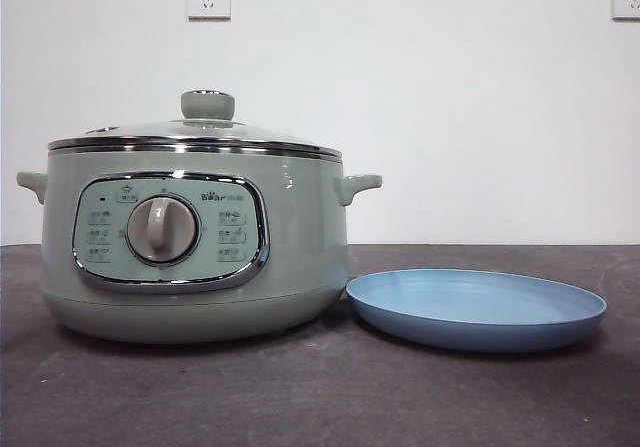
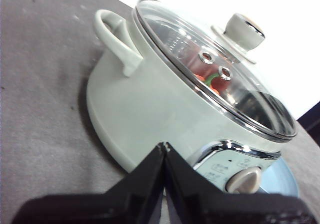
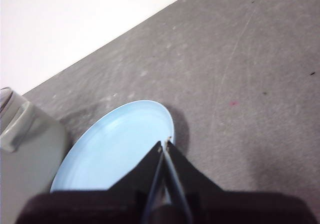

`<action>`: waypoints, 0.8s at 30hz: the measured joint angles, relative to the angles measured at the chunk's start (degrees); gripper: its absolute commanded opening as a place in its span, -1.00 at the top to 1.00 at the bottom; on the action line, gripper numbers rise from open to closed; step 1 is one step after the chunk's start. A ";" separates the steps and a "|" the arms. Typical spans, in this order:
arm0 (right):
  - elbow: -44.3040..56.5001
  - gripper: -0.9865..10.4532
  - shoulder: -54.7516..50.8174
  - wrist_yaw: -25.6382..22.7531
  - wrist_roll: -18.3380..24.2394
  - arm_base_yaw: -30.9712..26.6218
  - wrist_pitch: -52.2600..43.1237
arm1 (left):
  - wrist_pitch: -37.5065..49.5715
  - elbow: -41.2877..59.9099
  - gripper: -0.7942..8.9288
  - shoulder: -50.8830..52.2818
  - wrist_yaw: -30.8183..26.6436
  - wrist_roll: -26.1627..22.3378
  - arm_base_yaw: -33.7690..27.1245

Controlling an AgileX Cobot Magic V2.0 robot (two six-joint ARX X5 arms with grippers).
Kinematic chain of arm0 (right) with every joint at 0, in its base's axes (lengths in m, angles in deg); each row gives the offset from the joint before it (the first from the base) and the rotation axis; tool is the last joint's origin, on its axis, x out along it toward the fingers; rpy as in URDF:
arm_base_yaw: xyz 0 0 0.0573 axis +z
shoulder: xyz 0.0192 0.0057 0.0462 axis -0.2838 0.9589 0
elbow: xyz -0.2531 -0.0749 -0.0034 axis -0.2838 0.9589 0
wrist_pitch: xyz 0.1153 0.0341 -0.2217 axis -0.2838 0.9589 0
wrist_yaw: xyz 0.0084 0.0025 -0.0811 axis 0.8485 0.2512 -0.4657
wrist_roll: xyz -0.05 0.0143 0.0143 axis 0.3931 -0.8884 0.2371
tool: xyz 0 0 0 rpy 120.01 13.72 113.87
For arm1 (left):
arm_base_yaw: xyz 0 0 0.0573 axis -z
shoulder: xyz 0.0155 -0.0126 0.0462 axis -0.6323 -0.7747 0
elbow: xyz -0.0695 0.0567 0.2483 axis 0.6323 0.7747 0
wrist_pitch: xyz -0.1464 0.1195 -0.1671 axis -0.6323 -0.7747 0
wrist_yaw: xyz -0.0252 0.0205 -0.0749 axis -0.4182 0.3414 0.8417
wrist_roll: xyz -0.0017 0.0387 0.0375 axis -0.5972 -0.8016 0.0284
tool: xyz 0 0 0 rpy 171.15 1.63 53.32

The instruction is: Take the pumpkin out from the steamer,put the pumpkin in the blue plate,close the lid

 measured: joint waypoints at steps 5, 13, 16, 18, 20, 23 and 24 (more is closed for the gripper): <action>-3.39 0.85 0.35 1.84 -1.31 0.00 4.48 | -4.55 -3.93 0.85 -0.55 -0.61 0.76 0.00; -14.29 0.85 5.20 1.86 -1.53 0.00 6.82 | -7.67 -17.09 0.85 -9.14 -2.47 -2.51 0.00; -18.38 0.85 8.35 1.86 -0.59 0.00 7.04 | -8.20 -21.62 0.85 -14.05 -2.47 -4.85 0.00; -21.88 0.85 11.21 1.86 0.98 0.00 7.74 | -8.44 -25.24 0.85 -17.90 -2.47 -6.95 0.00; -25.44 0.85 14.43 1.86 3.21 0.00 8.57 | -9.14 -28.85 0.85 -21.55 -2.45 -9.25 0.00; -30.47 0.83 19.15 2.14 7.08 0.00 9.62 | -10.16 -33.31 0.85 -26.01 -2.14 -12.02 0.00; -31.95 0.83 20.55 2.21 8.33 0.00 9.99 | -10.49 -34.77 0.84 -27.47 -1.79 -12.92 0.00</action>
